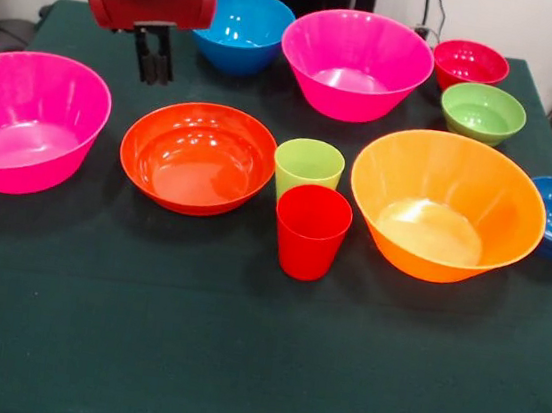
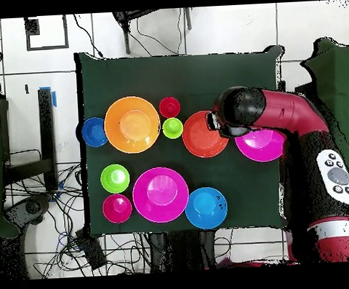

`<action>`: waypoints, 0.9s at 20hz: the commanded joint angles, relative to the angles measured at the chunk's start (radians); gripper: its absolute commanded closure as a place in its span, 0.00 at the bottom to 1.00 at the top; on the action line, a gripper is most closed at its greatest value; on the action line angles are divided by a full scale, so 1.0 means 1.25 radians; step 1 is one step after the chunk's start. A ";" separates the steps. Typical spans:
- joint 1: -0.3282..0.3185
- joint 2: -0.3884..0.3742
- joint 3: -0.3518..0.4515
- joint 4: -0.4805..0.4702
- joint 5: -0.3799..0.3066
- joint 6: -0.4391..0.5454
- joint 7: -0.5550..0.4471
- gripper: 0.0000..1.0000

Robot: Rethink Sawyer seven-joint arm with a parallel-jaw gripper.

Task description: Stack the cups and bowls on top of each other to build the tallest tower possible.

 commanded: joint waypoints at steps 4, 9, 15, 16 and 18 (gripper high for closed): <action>-0.047 0.093 0.140 -0.073 -0.116 0.090 -0.395 1.00; -0.064 0.124 0.161 -0.102 -0.138 0.091 -0.431 1.00; -0.085 0.127 0.191 -0.105 -0.170 0.084 -0.507 1.00; -0.088 0.130 0.196 -0.104 -0.173 0.075 -0.509 1.00; -0.095 0.135 0.205 -0.098 -0.175 0.055 -0.505 1.00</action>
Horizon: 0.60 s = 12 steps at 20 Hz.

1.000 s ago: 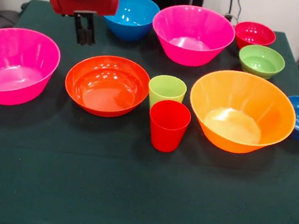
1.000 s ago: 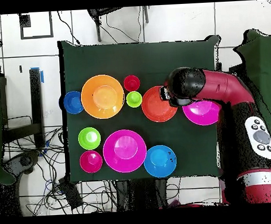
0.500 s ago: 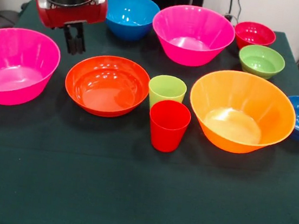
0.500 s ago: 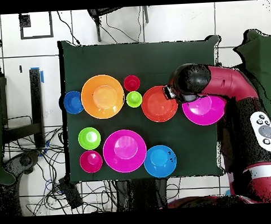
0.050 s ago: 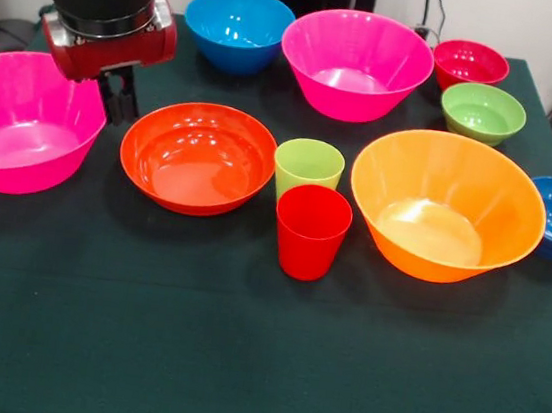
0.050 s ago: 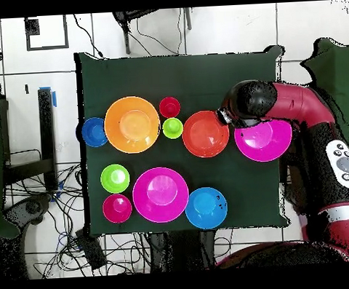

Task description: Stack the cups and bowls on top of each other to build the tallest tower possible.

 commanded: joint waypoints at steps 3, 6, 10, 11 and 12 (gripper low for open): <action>-0.008 0.054 0.086 -0.012 -0.073 0.008 -0.279 1.00; -0.012 0.060 0.098 -0.009 -0.077 0.005 -0.272 0.00; -0.015 0.066 0.105 -0.012 -0.083 -0.004 -0.279 0.00; -0.014 0.067 0.106 -0.012 -0.088 -0.009 -0.279 0.00; -0.011 0.070 0.108 -0.020 -0.091 -0.008 -0.278 0.00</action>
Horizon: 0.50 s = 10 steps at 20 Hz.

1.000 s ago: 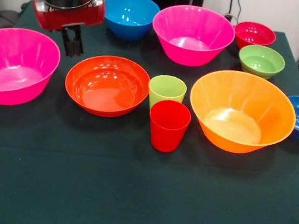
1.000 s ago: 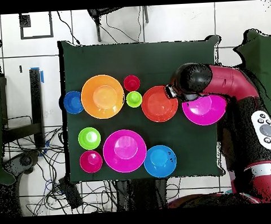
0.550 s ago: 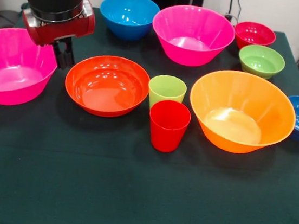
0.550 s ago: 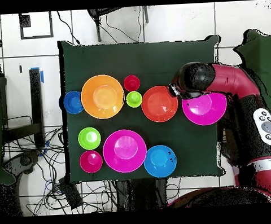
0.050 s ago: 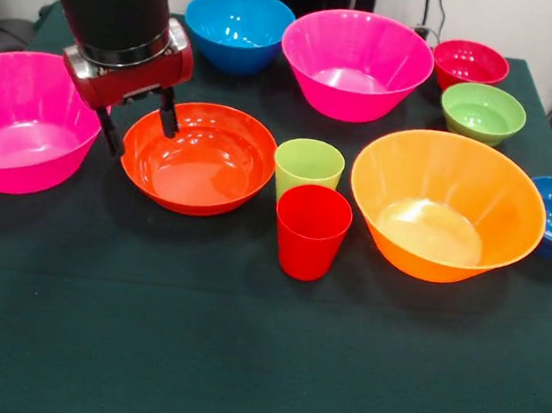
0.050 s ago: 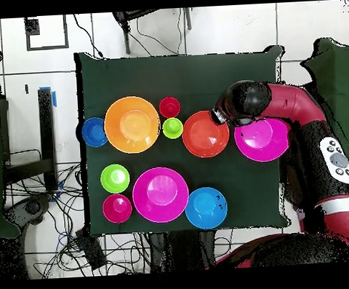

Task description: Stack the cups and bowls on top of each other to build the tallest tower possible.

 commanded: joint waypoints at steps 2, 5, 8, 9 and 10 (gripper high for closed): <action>0.013 0.037 0.059 -0.035 -0.088 -0.007 -0.248 0.00; 0.010 0.042 0.063 -0.040 -0.094 -0.013 -0.249 0.00; 0.000 0.052 0.062 -0.041 -0.112 -0.027 -0.251 0.00; 0.002 0.055 0.061 -0.047 -0.122 -0.031 -0.250 0.00; -0.002 0.048 0.063 -0.043 -0.127 -0.035 -0.249 0.00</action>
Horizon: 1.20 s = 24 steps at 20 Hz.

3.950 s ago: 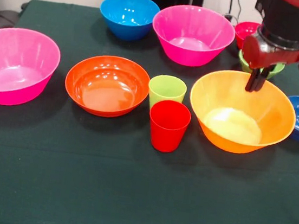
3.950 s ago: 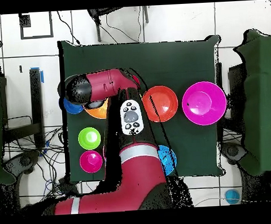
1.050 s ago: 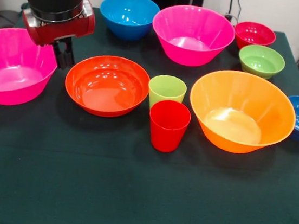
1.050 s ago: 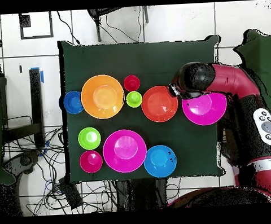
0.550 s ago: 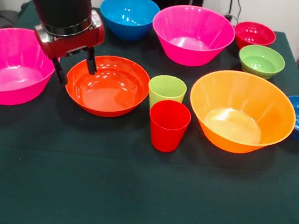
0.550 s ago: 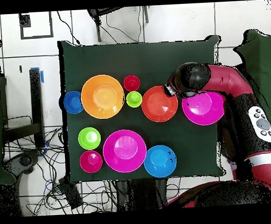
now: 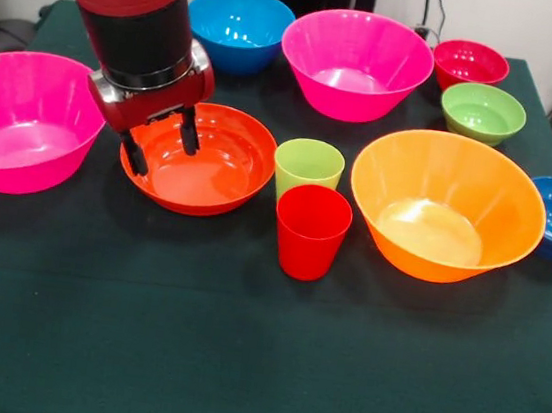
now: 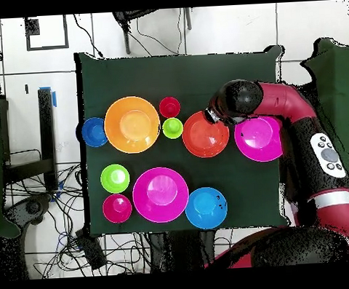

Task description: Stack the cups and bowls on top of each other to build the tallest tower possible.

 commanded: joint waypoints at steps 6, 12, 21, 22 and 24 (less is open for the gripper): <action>-0.009 0.006 0.039 -0.035 -0.129 -0.042 -0.252 0.00; -0.026 0.017 0.045 -0.032 -0.151 -0.040 -0.254 0.00; -0.042 0.065 0.061 -0.031 -0.162 -0.036 -0.245 0.00; -0.042 0.067 0.062 -0.032 -0.164 -0.037 -0.243 0.00; -0.044 0.070 0.063 -0.031 -0.166 -0.039 -0.243 0.00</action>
